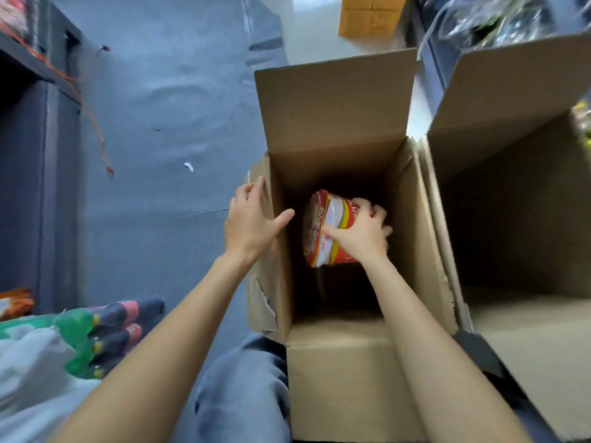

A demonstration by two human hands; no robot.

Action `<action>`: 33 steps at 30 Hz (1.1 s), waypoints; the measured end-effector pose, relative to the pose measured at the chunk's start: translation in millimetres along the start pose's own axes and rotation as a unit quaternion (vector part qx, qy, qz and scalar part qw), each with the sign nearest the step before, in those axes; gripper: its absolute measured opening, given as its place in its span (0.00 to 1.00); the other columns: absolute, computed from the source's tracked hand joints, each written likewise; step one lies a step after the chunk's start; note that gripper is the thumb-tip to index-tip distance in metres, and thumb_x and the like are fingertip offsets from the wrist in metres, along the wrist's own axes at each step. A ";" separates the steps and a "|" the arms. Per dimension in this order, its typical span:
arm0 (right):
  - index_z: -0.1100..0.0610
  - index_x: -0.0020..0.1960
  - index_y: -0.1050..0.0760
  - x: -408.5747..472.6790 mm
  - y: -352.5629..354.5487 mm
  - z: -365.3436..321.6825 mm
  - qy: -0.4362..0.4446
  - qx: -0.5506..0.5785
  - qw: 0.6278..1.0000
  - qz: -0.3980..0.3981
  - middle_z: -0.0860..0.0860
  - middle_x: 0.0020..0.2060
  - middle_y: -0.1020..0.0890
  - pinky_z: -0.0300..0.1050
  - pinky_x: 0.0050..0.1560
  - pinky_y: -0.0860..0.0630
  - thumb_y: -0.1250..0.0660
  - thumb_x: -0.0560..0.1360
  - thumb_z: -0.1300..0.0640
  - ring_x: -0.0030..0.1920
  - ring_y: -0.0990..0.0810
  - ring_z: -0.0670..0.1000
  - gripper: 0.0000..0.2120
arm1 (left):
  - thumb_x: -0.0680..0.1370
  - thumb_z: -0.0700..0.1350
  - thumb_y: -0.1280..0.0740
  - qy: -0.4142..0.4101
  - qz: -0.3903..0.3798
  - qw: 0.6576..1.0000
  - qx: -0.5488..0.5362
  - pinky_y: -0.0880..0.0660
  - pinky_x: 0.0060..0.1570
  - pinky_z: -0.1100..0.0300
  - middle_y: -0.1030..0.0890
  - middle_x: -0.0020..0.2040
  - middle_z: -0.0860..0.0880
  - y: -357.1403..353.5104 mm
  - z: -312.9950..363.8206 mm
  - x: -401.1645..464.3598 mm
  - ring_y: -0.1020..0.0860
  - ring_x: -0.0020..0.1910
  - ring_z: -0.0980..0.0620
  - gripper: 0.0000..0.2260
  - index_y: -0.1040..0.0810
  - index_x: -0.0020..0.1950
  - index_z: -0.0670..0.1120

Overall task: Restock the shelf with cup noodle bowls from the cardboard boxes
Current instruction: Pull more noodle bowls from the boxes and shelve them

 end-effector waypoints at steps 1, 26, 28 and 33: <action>0.48 0.69 0.41 -20.3 20.1 -2.6 0.012 0.070 0.997 0.031 0.55 0.70 0.42 0.56 0.63 0.34 0.26 0.67 0.44 0.67 0.38 0.63 0.37 | 0.71 0.58 0.27 0.007 0.007 0.998 -0.062 0.29 0.64 0.48 0.30 0.66 0.49 10.4 5.6 -7.8 0.29 0.64 0.49 0.35 0.34 0.74 0.48; 0.46 0.76 0.45 -249.5 408.8 -19.9 0.323 0.196 0.829 0.412 0.49 0.69 0.31 0.56 0.65 0.29 0.25 0.69 0.47 0.69 0.31 0.49 0.42 | 0.57 0.49 0.19 -0.394 -0.112 0.781 -0.472 0.24 0.59 0.57 0.25 0.64 0.47 138.2 423.4 -119.7 0.23 0.62 0.56 0.51 0.42 0.73 0.40; 0.52 0.75 0.42 -238.2 431.6 -24.5 0.305 0.187 0.798 0.484 0.50 0.69 0.31 0.46 0.68 0.33 0.28 0.74 0.54 0.69 0.32 0.49 0.36 | 0.56 0.57 0.17 -0.398 -0.077 0.784 -0.469 0.25 0.63 0.49 0.26 0.66 0.45 133.5 463.1 -107.5 0.25 0.65 0.51 0.50 0.38 0.71 0.44; 0.60 0.77 0.49 -200.7 467.8 -36.6 0.258 0.118 0.768 0.574 0.57 0.75 0.42 0.43 0.71 0.42 0.36 0.78 0.63 0.74 0.42 0.54 0.33 | 0.58 0.59 0.18 -0.435 -0.029 0.774 -0.460 0.27 0.64 0.47 0.26 0.65 0.45 106.7 547.1 -84.2 0.25 0.64 0.49 0.47 0.36 0.70 0.47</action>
Point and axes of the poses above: each hand's wrist, its own x-axis towards the middle knuckle, its own y-axis out of the back of the hand, z = x × y, the point moved 1 cm from there along x, towards the middle knuckle
